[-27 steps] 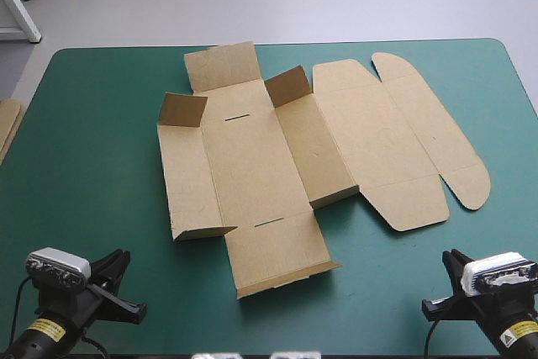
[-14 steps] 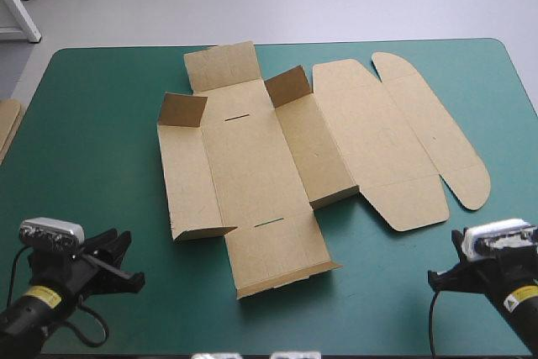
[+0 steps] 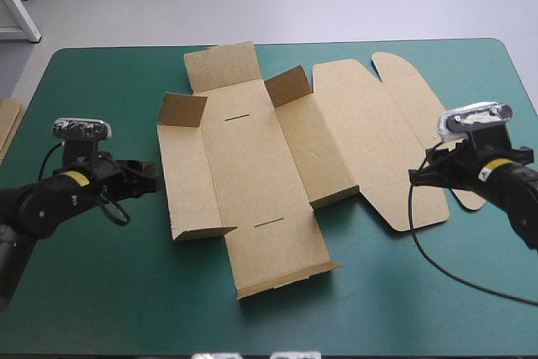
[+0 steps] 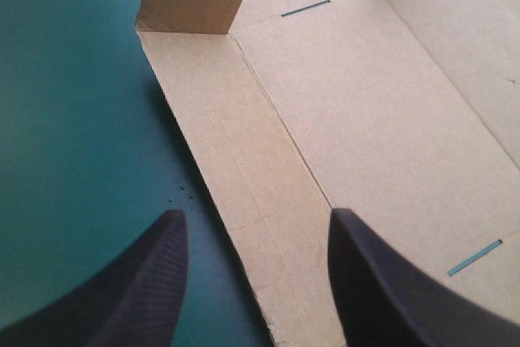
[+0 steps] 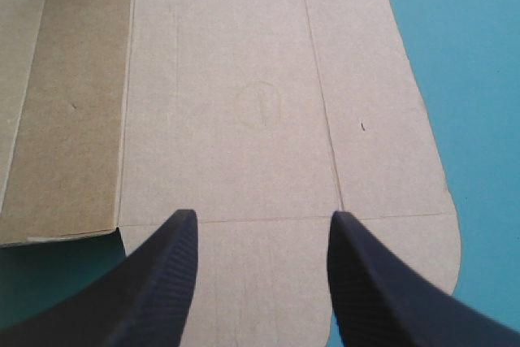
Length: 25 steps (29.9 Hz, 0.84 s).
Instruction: Fold the box
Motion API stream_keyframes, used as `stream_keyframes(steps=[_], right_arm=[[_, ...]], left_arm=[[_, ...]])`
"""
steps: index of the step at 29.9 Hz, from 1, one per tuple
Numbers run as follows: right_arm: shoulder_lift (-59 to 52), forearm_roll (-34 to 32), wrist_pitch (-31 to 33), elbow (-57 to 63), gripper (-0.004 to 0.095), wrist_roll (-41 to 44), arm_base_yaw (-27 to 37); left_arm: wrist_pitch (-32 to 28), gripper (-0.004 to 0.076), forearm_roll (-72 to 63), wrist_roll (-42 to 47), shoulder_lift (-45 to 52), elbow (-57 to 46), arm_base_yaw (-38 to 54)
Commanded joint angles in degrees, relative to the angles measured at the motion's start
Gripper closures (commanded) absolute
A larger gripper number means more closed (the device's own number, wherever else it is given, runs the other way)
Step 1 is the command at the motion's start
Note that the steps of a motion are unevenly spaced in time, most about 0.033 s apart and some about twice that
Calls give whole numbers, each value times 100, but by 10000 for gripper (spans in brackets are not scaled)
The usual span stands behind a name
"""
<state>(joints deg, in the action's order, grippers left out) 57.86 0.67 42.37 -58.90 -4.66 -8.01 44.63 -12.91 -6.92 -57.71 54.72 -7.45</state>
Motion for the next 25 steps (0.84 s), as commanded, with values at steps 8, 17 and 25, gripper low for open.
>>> stream_keyframes(steps=[8, 17, 25], right_arm=[[1141, -67, -22, -1054, 363, -43, 32], [1197, 65, -90, -1054, 323, -43, 32], [1197, 116, 7, -1054, 296, -43, 32]], left_arm=[[70, 328, -714, -197, -1126, 194, 811], [28, 328, -4271, -2688, -1318, -1462, 1993], [123, 328, -5709, -3799, -1433, -2244, 1993]])
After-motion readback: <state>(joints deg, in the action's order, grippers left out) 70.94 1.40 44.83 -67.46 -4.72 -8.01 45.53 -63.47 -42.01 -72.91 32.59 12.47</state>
